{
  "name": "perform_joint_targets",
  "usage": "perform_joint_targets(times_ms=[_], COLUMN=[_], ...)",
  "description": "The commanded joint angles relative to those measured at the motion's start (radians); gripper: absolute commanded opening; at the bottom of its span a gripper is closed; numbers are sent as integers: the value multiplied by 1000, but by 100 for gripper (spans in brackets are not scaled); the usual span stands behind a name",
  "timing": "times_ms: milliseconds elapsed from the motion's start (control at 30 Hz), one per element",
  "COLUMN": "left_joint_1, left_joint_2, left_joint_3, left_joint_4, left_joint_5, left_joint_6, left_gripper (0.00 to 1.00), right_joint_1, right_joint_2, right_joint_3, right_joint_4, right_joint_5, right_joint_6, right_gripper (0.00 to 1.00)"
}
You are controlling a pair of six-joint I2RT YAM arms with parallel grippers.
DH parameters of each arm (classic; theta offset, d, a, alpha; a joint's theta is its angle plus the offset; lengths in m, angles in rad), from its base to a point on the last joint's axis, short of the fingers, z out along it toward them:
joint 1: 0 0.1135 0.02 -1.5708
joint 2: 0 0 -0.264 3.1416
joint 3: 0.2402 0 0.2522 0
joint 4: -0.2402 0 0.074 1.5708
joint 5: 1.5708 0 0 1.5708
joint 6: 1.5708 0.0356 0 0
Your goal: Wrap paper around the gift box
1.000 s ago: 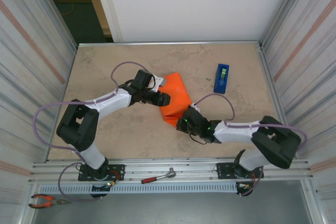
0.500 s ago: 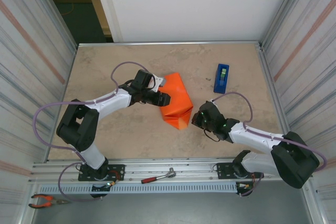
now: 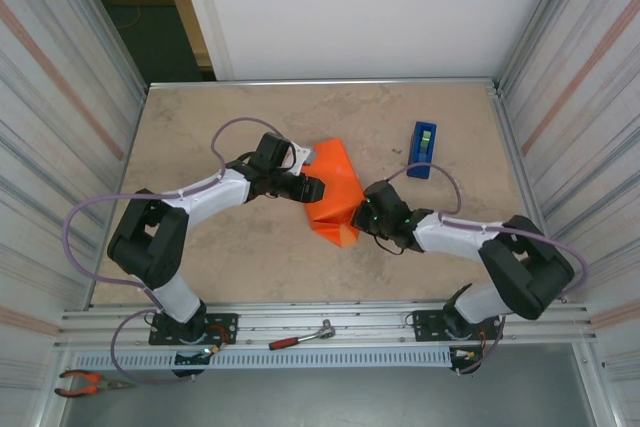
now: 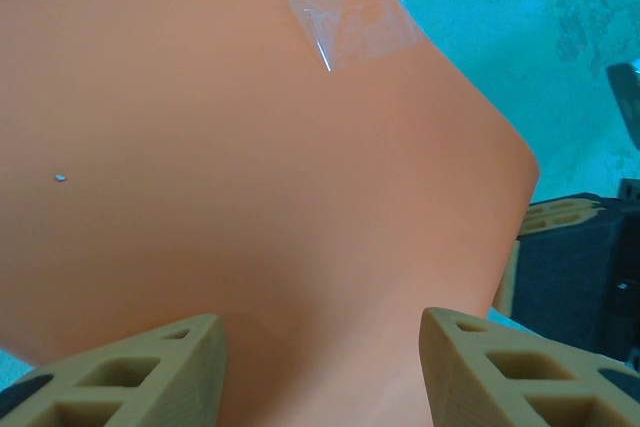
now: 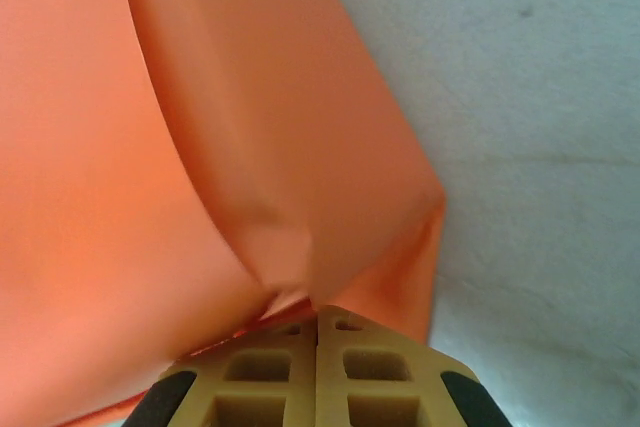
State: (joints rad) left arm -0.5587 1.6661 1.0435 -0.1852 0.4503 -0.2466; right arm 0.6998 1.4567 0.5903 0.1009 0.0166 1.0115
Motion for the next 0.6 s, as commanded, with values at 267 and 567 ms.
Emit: perform_joint_targets(times_ms=[267,567], left_joint_1=[-7,41], left_joint_2=[-15,-100], left_joint_3=[-15,39], left_joint_4=[-14,-66], left_joint_5=[9,7], left_joint_6=[21,14], left_gripper=[54,56], right_joint_1=[13,62], right_joint_2=[-60,-187], right_joint_3=[29,18], right_joint_4=[-78,-321], right_joint_5=[-23,37], right_joint_6=[-21,2], right_gripper=[0,18])
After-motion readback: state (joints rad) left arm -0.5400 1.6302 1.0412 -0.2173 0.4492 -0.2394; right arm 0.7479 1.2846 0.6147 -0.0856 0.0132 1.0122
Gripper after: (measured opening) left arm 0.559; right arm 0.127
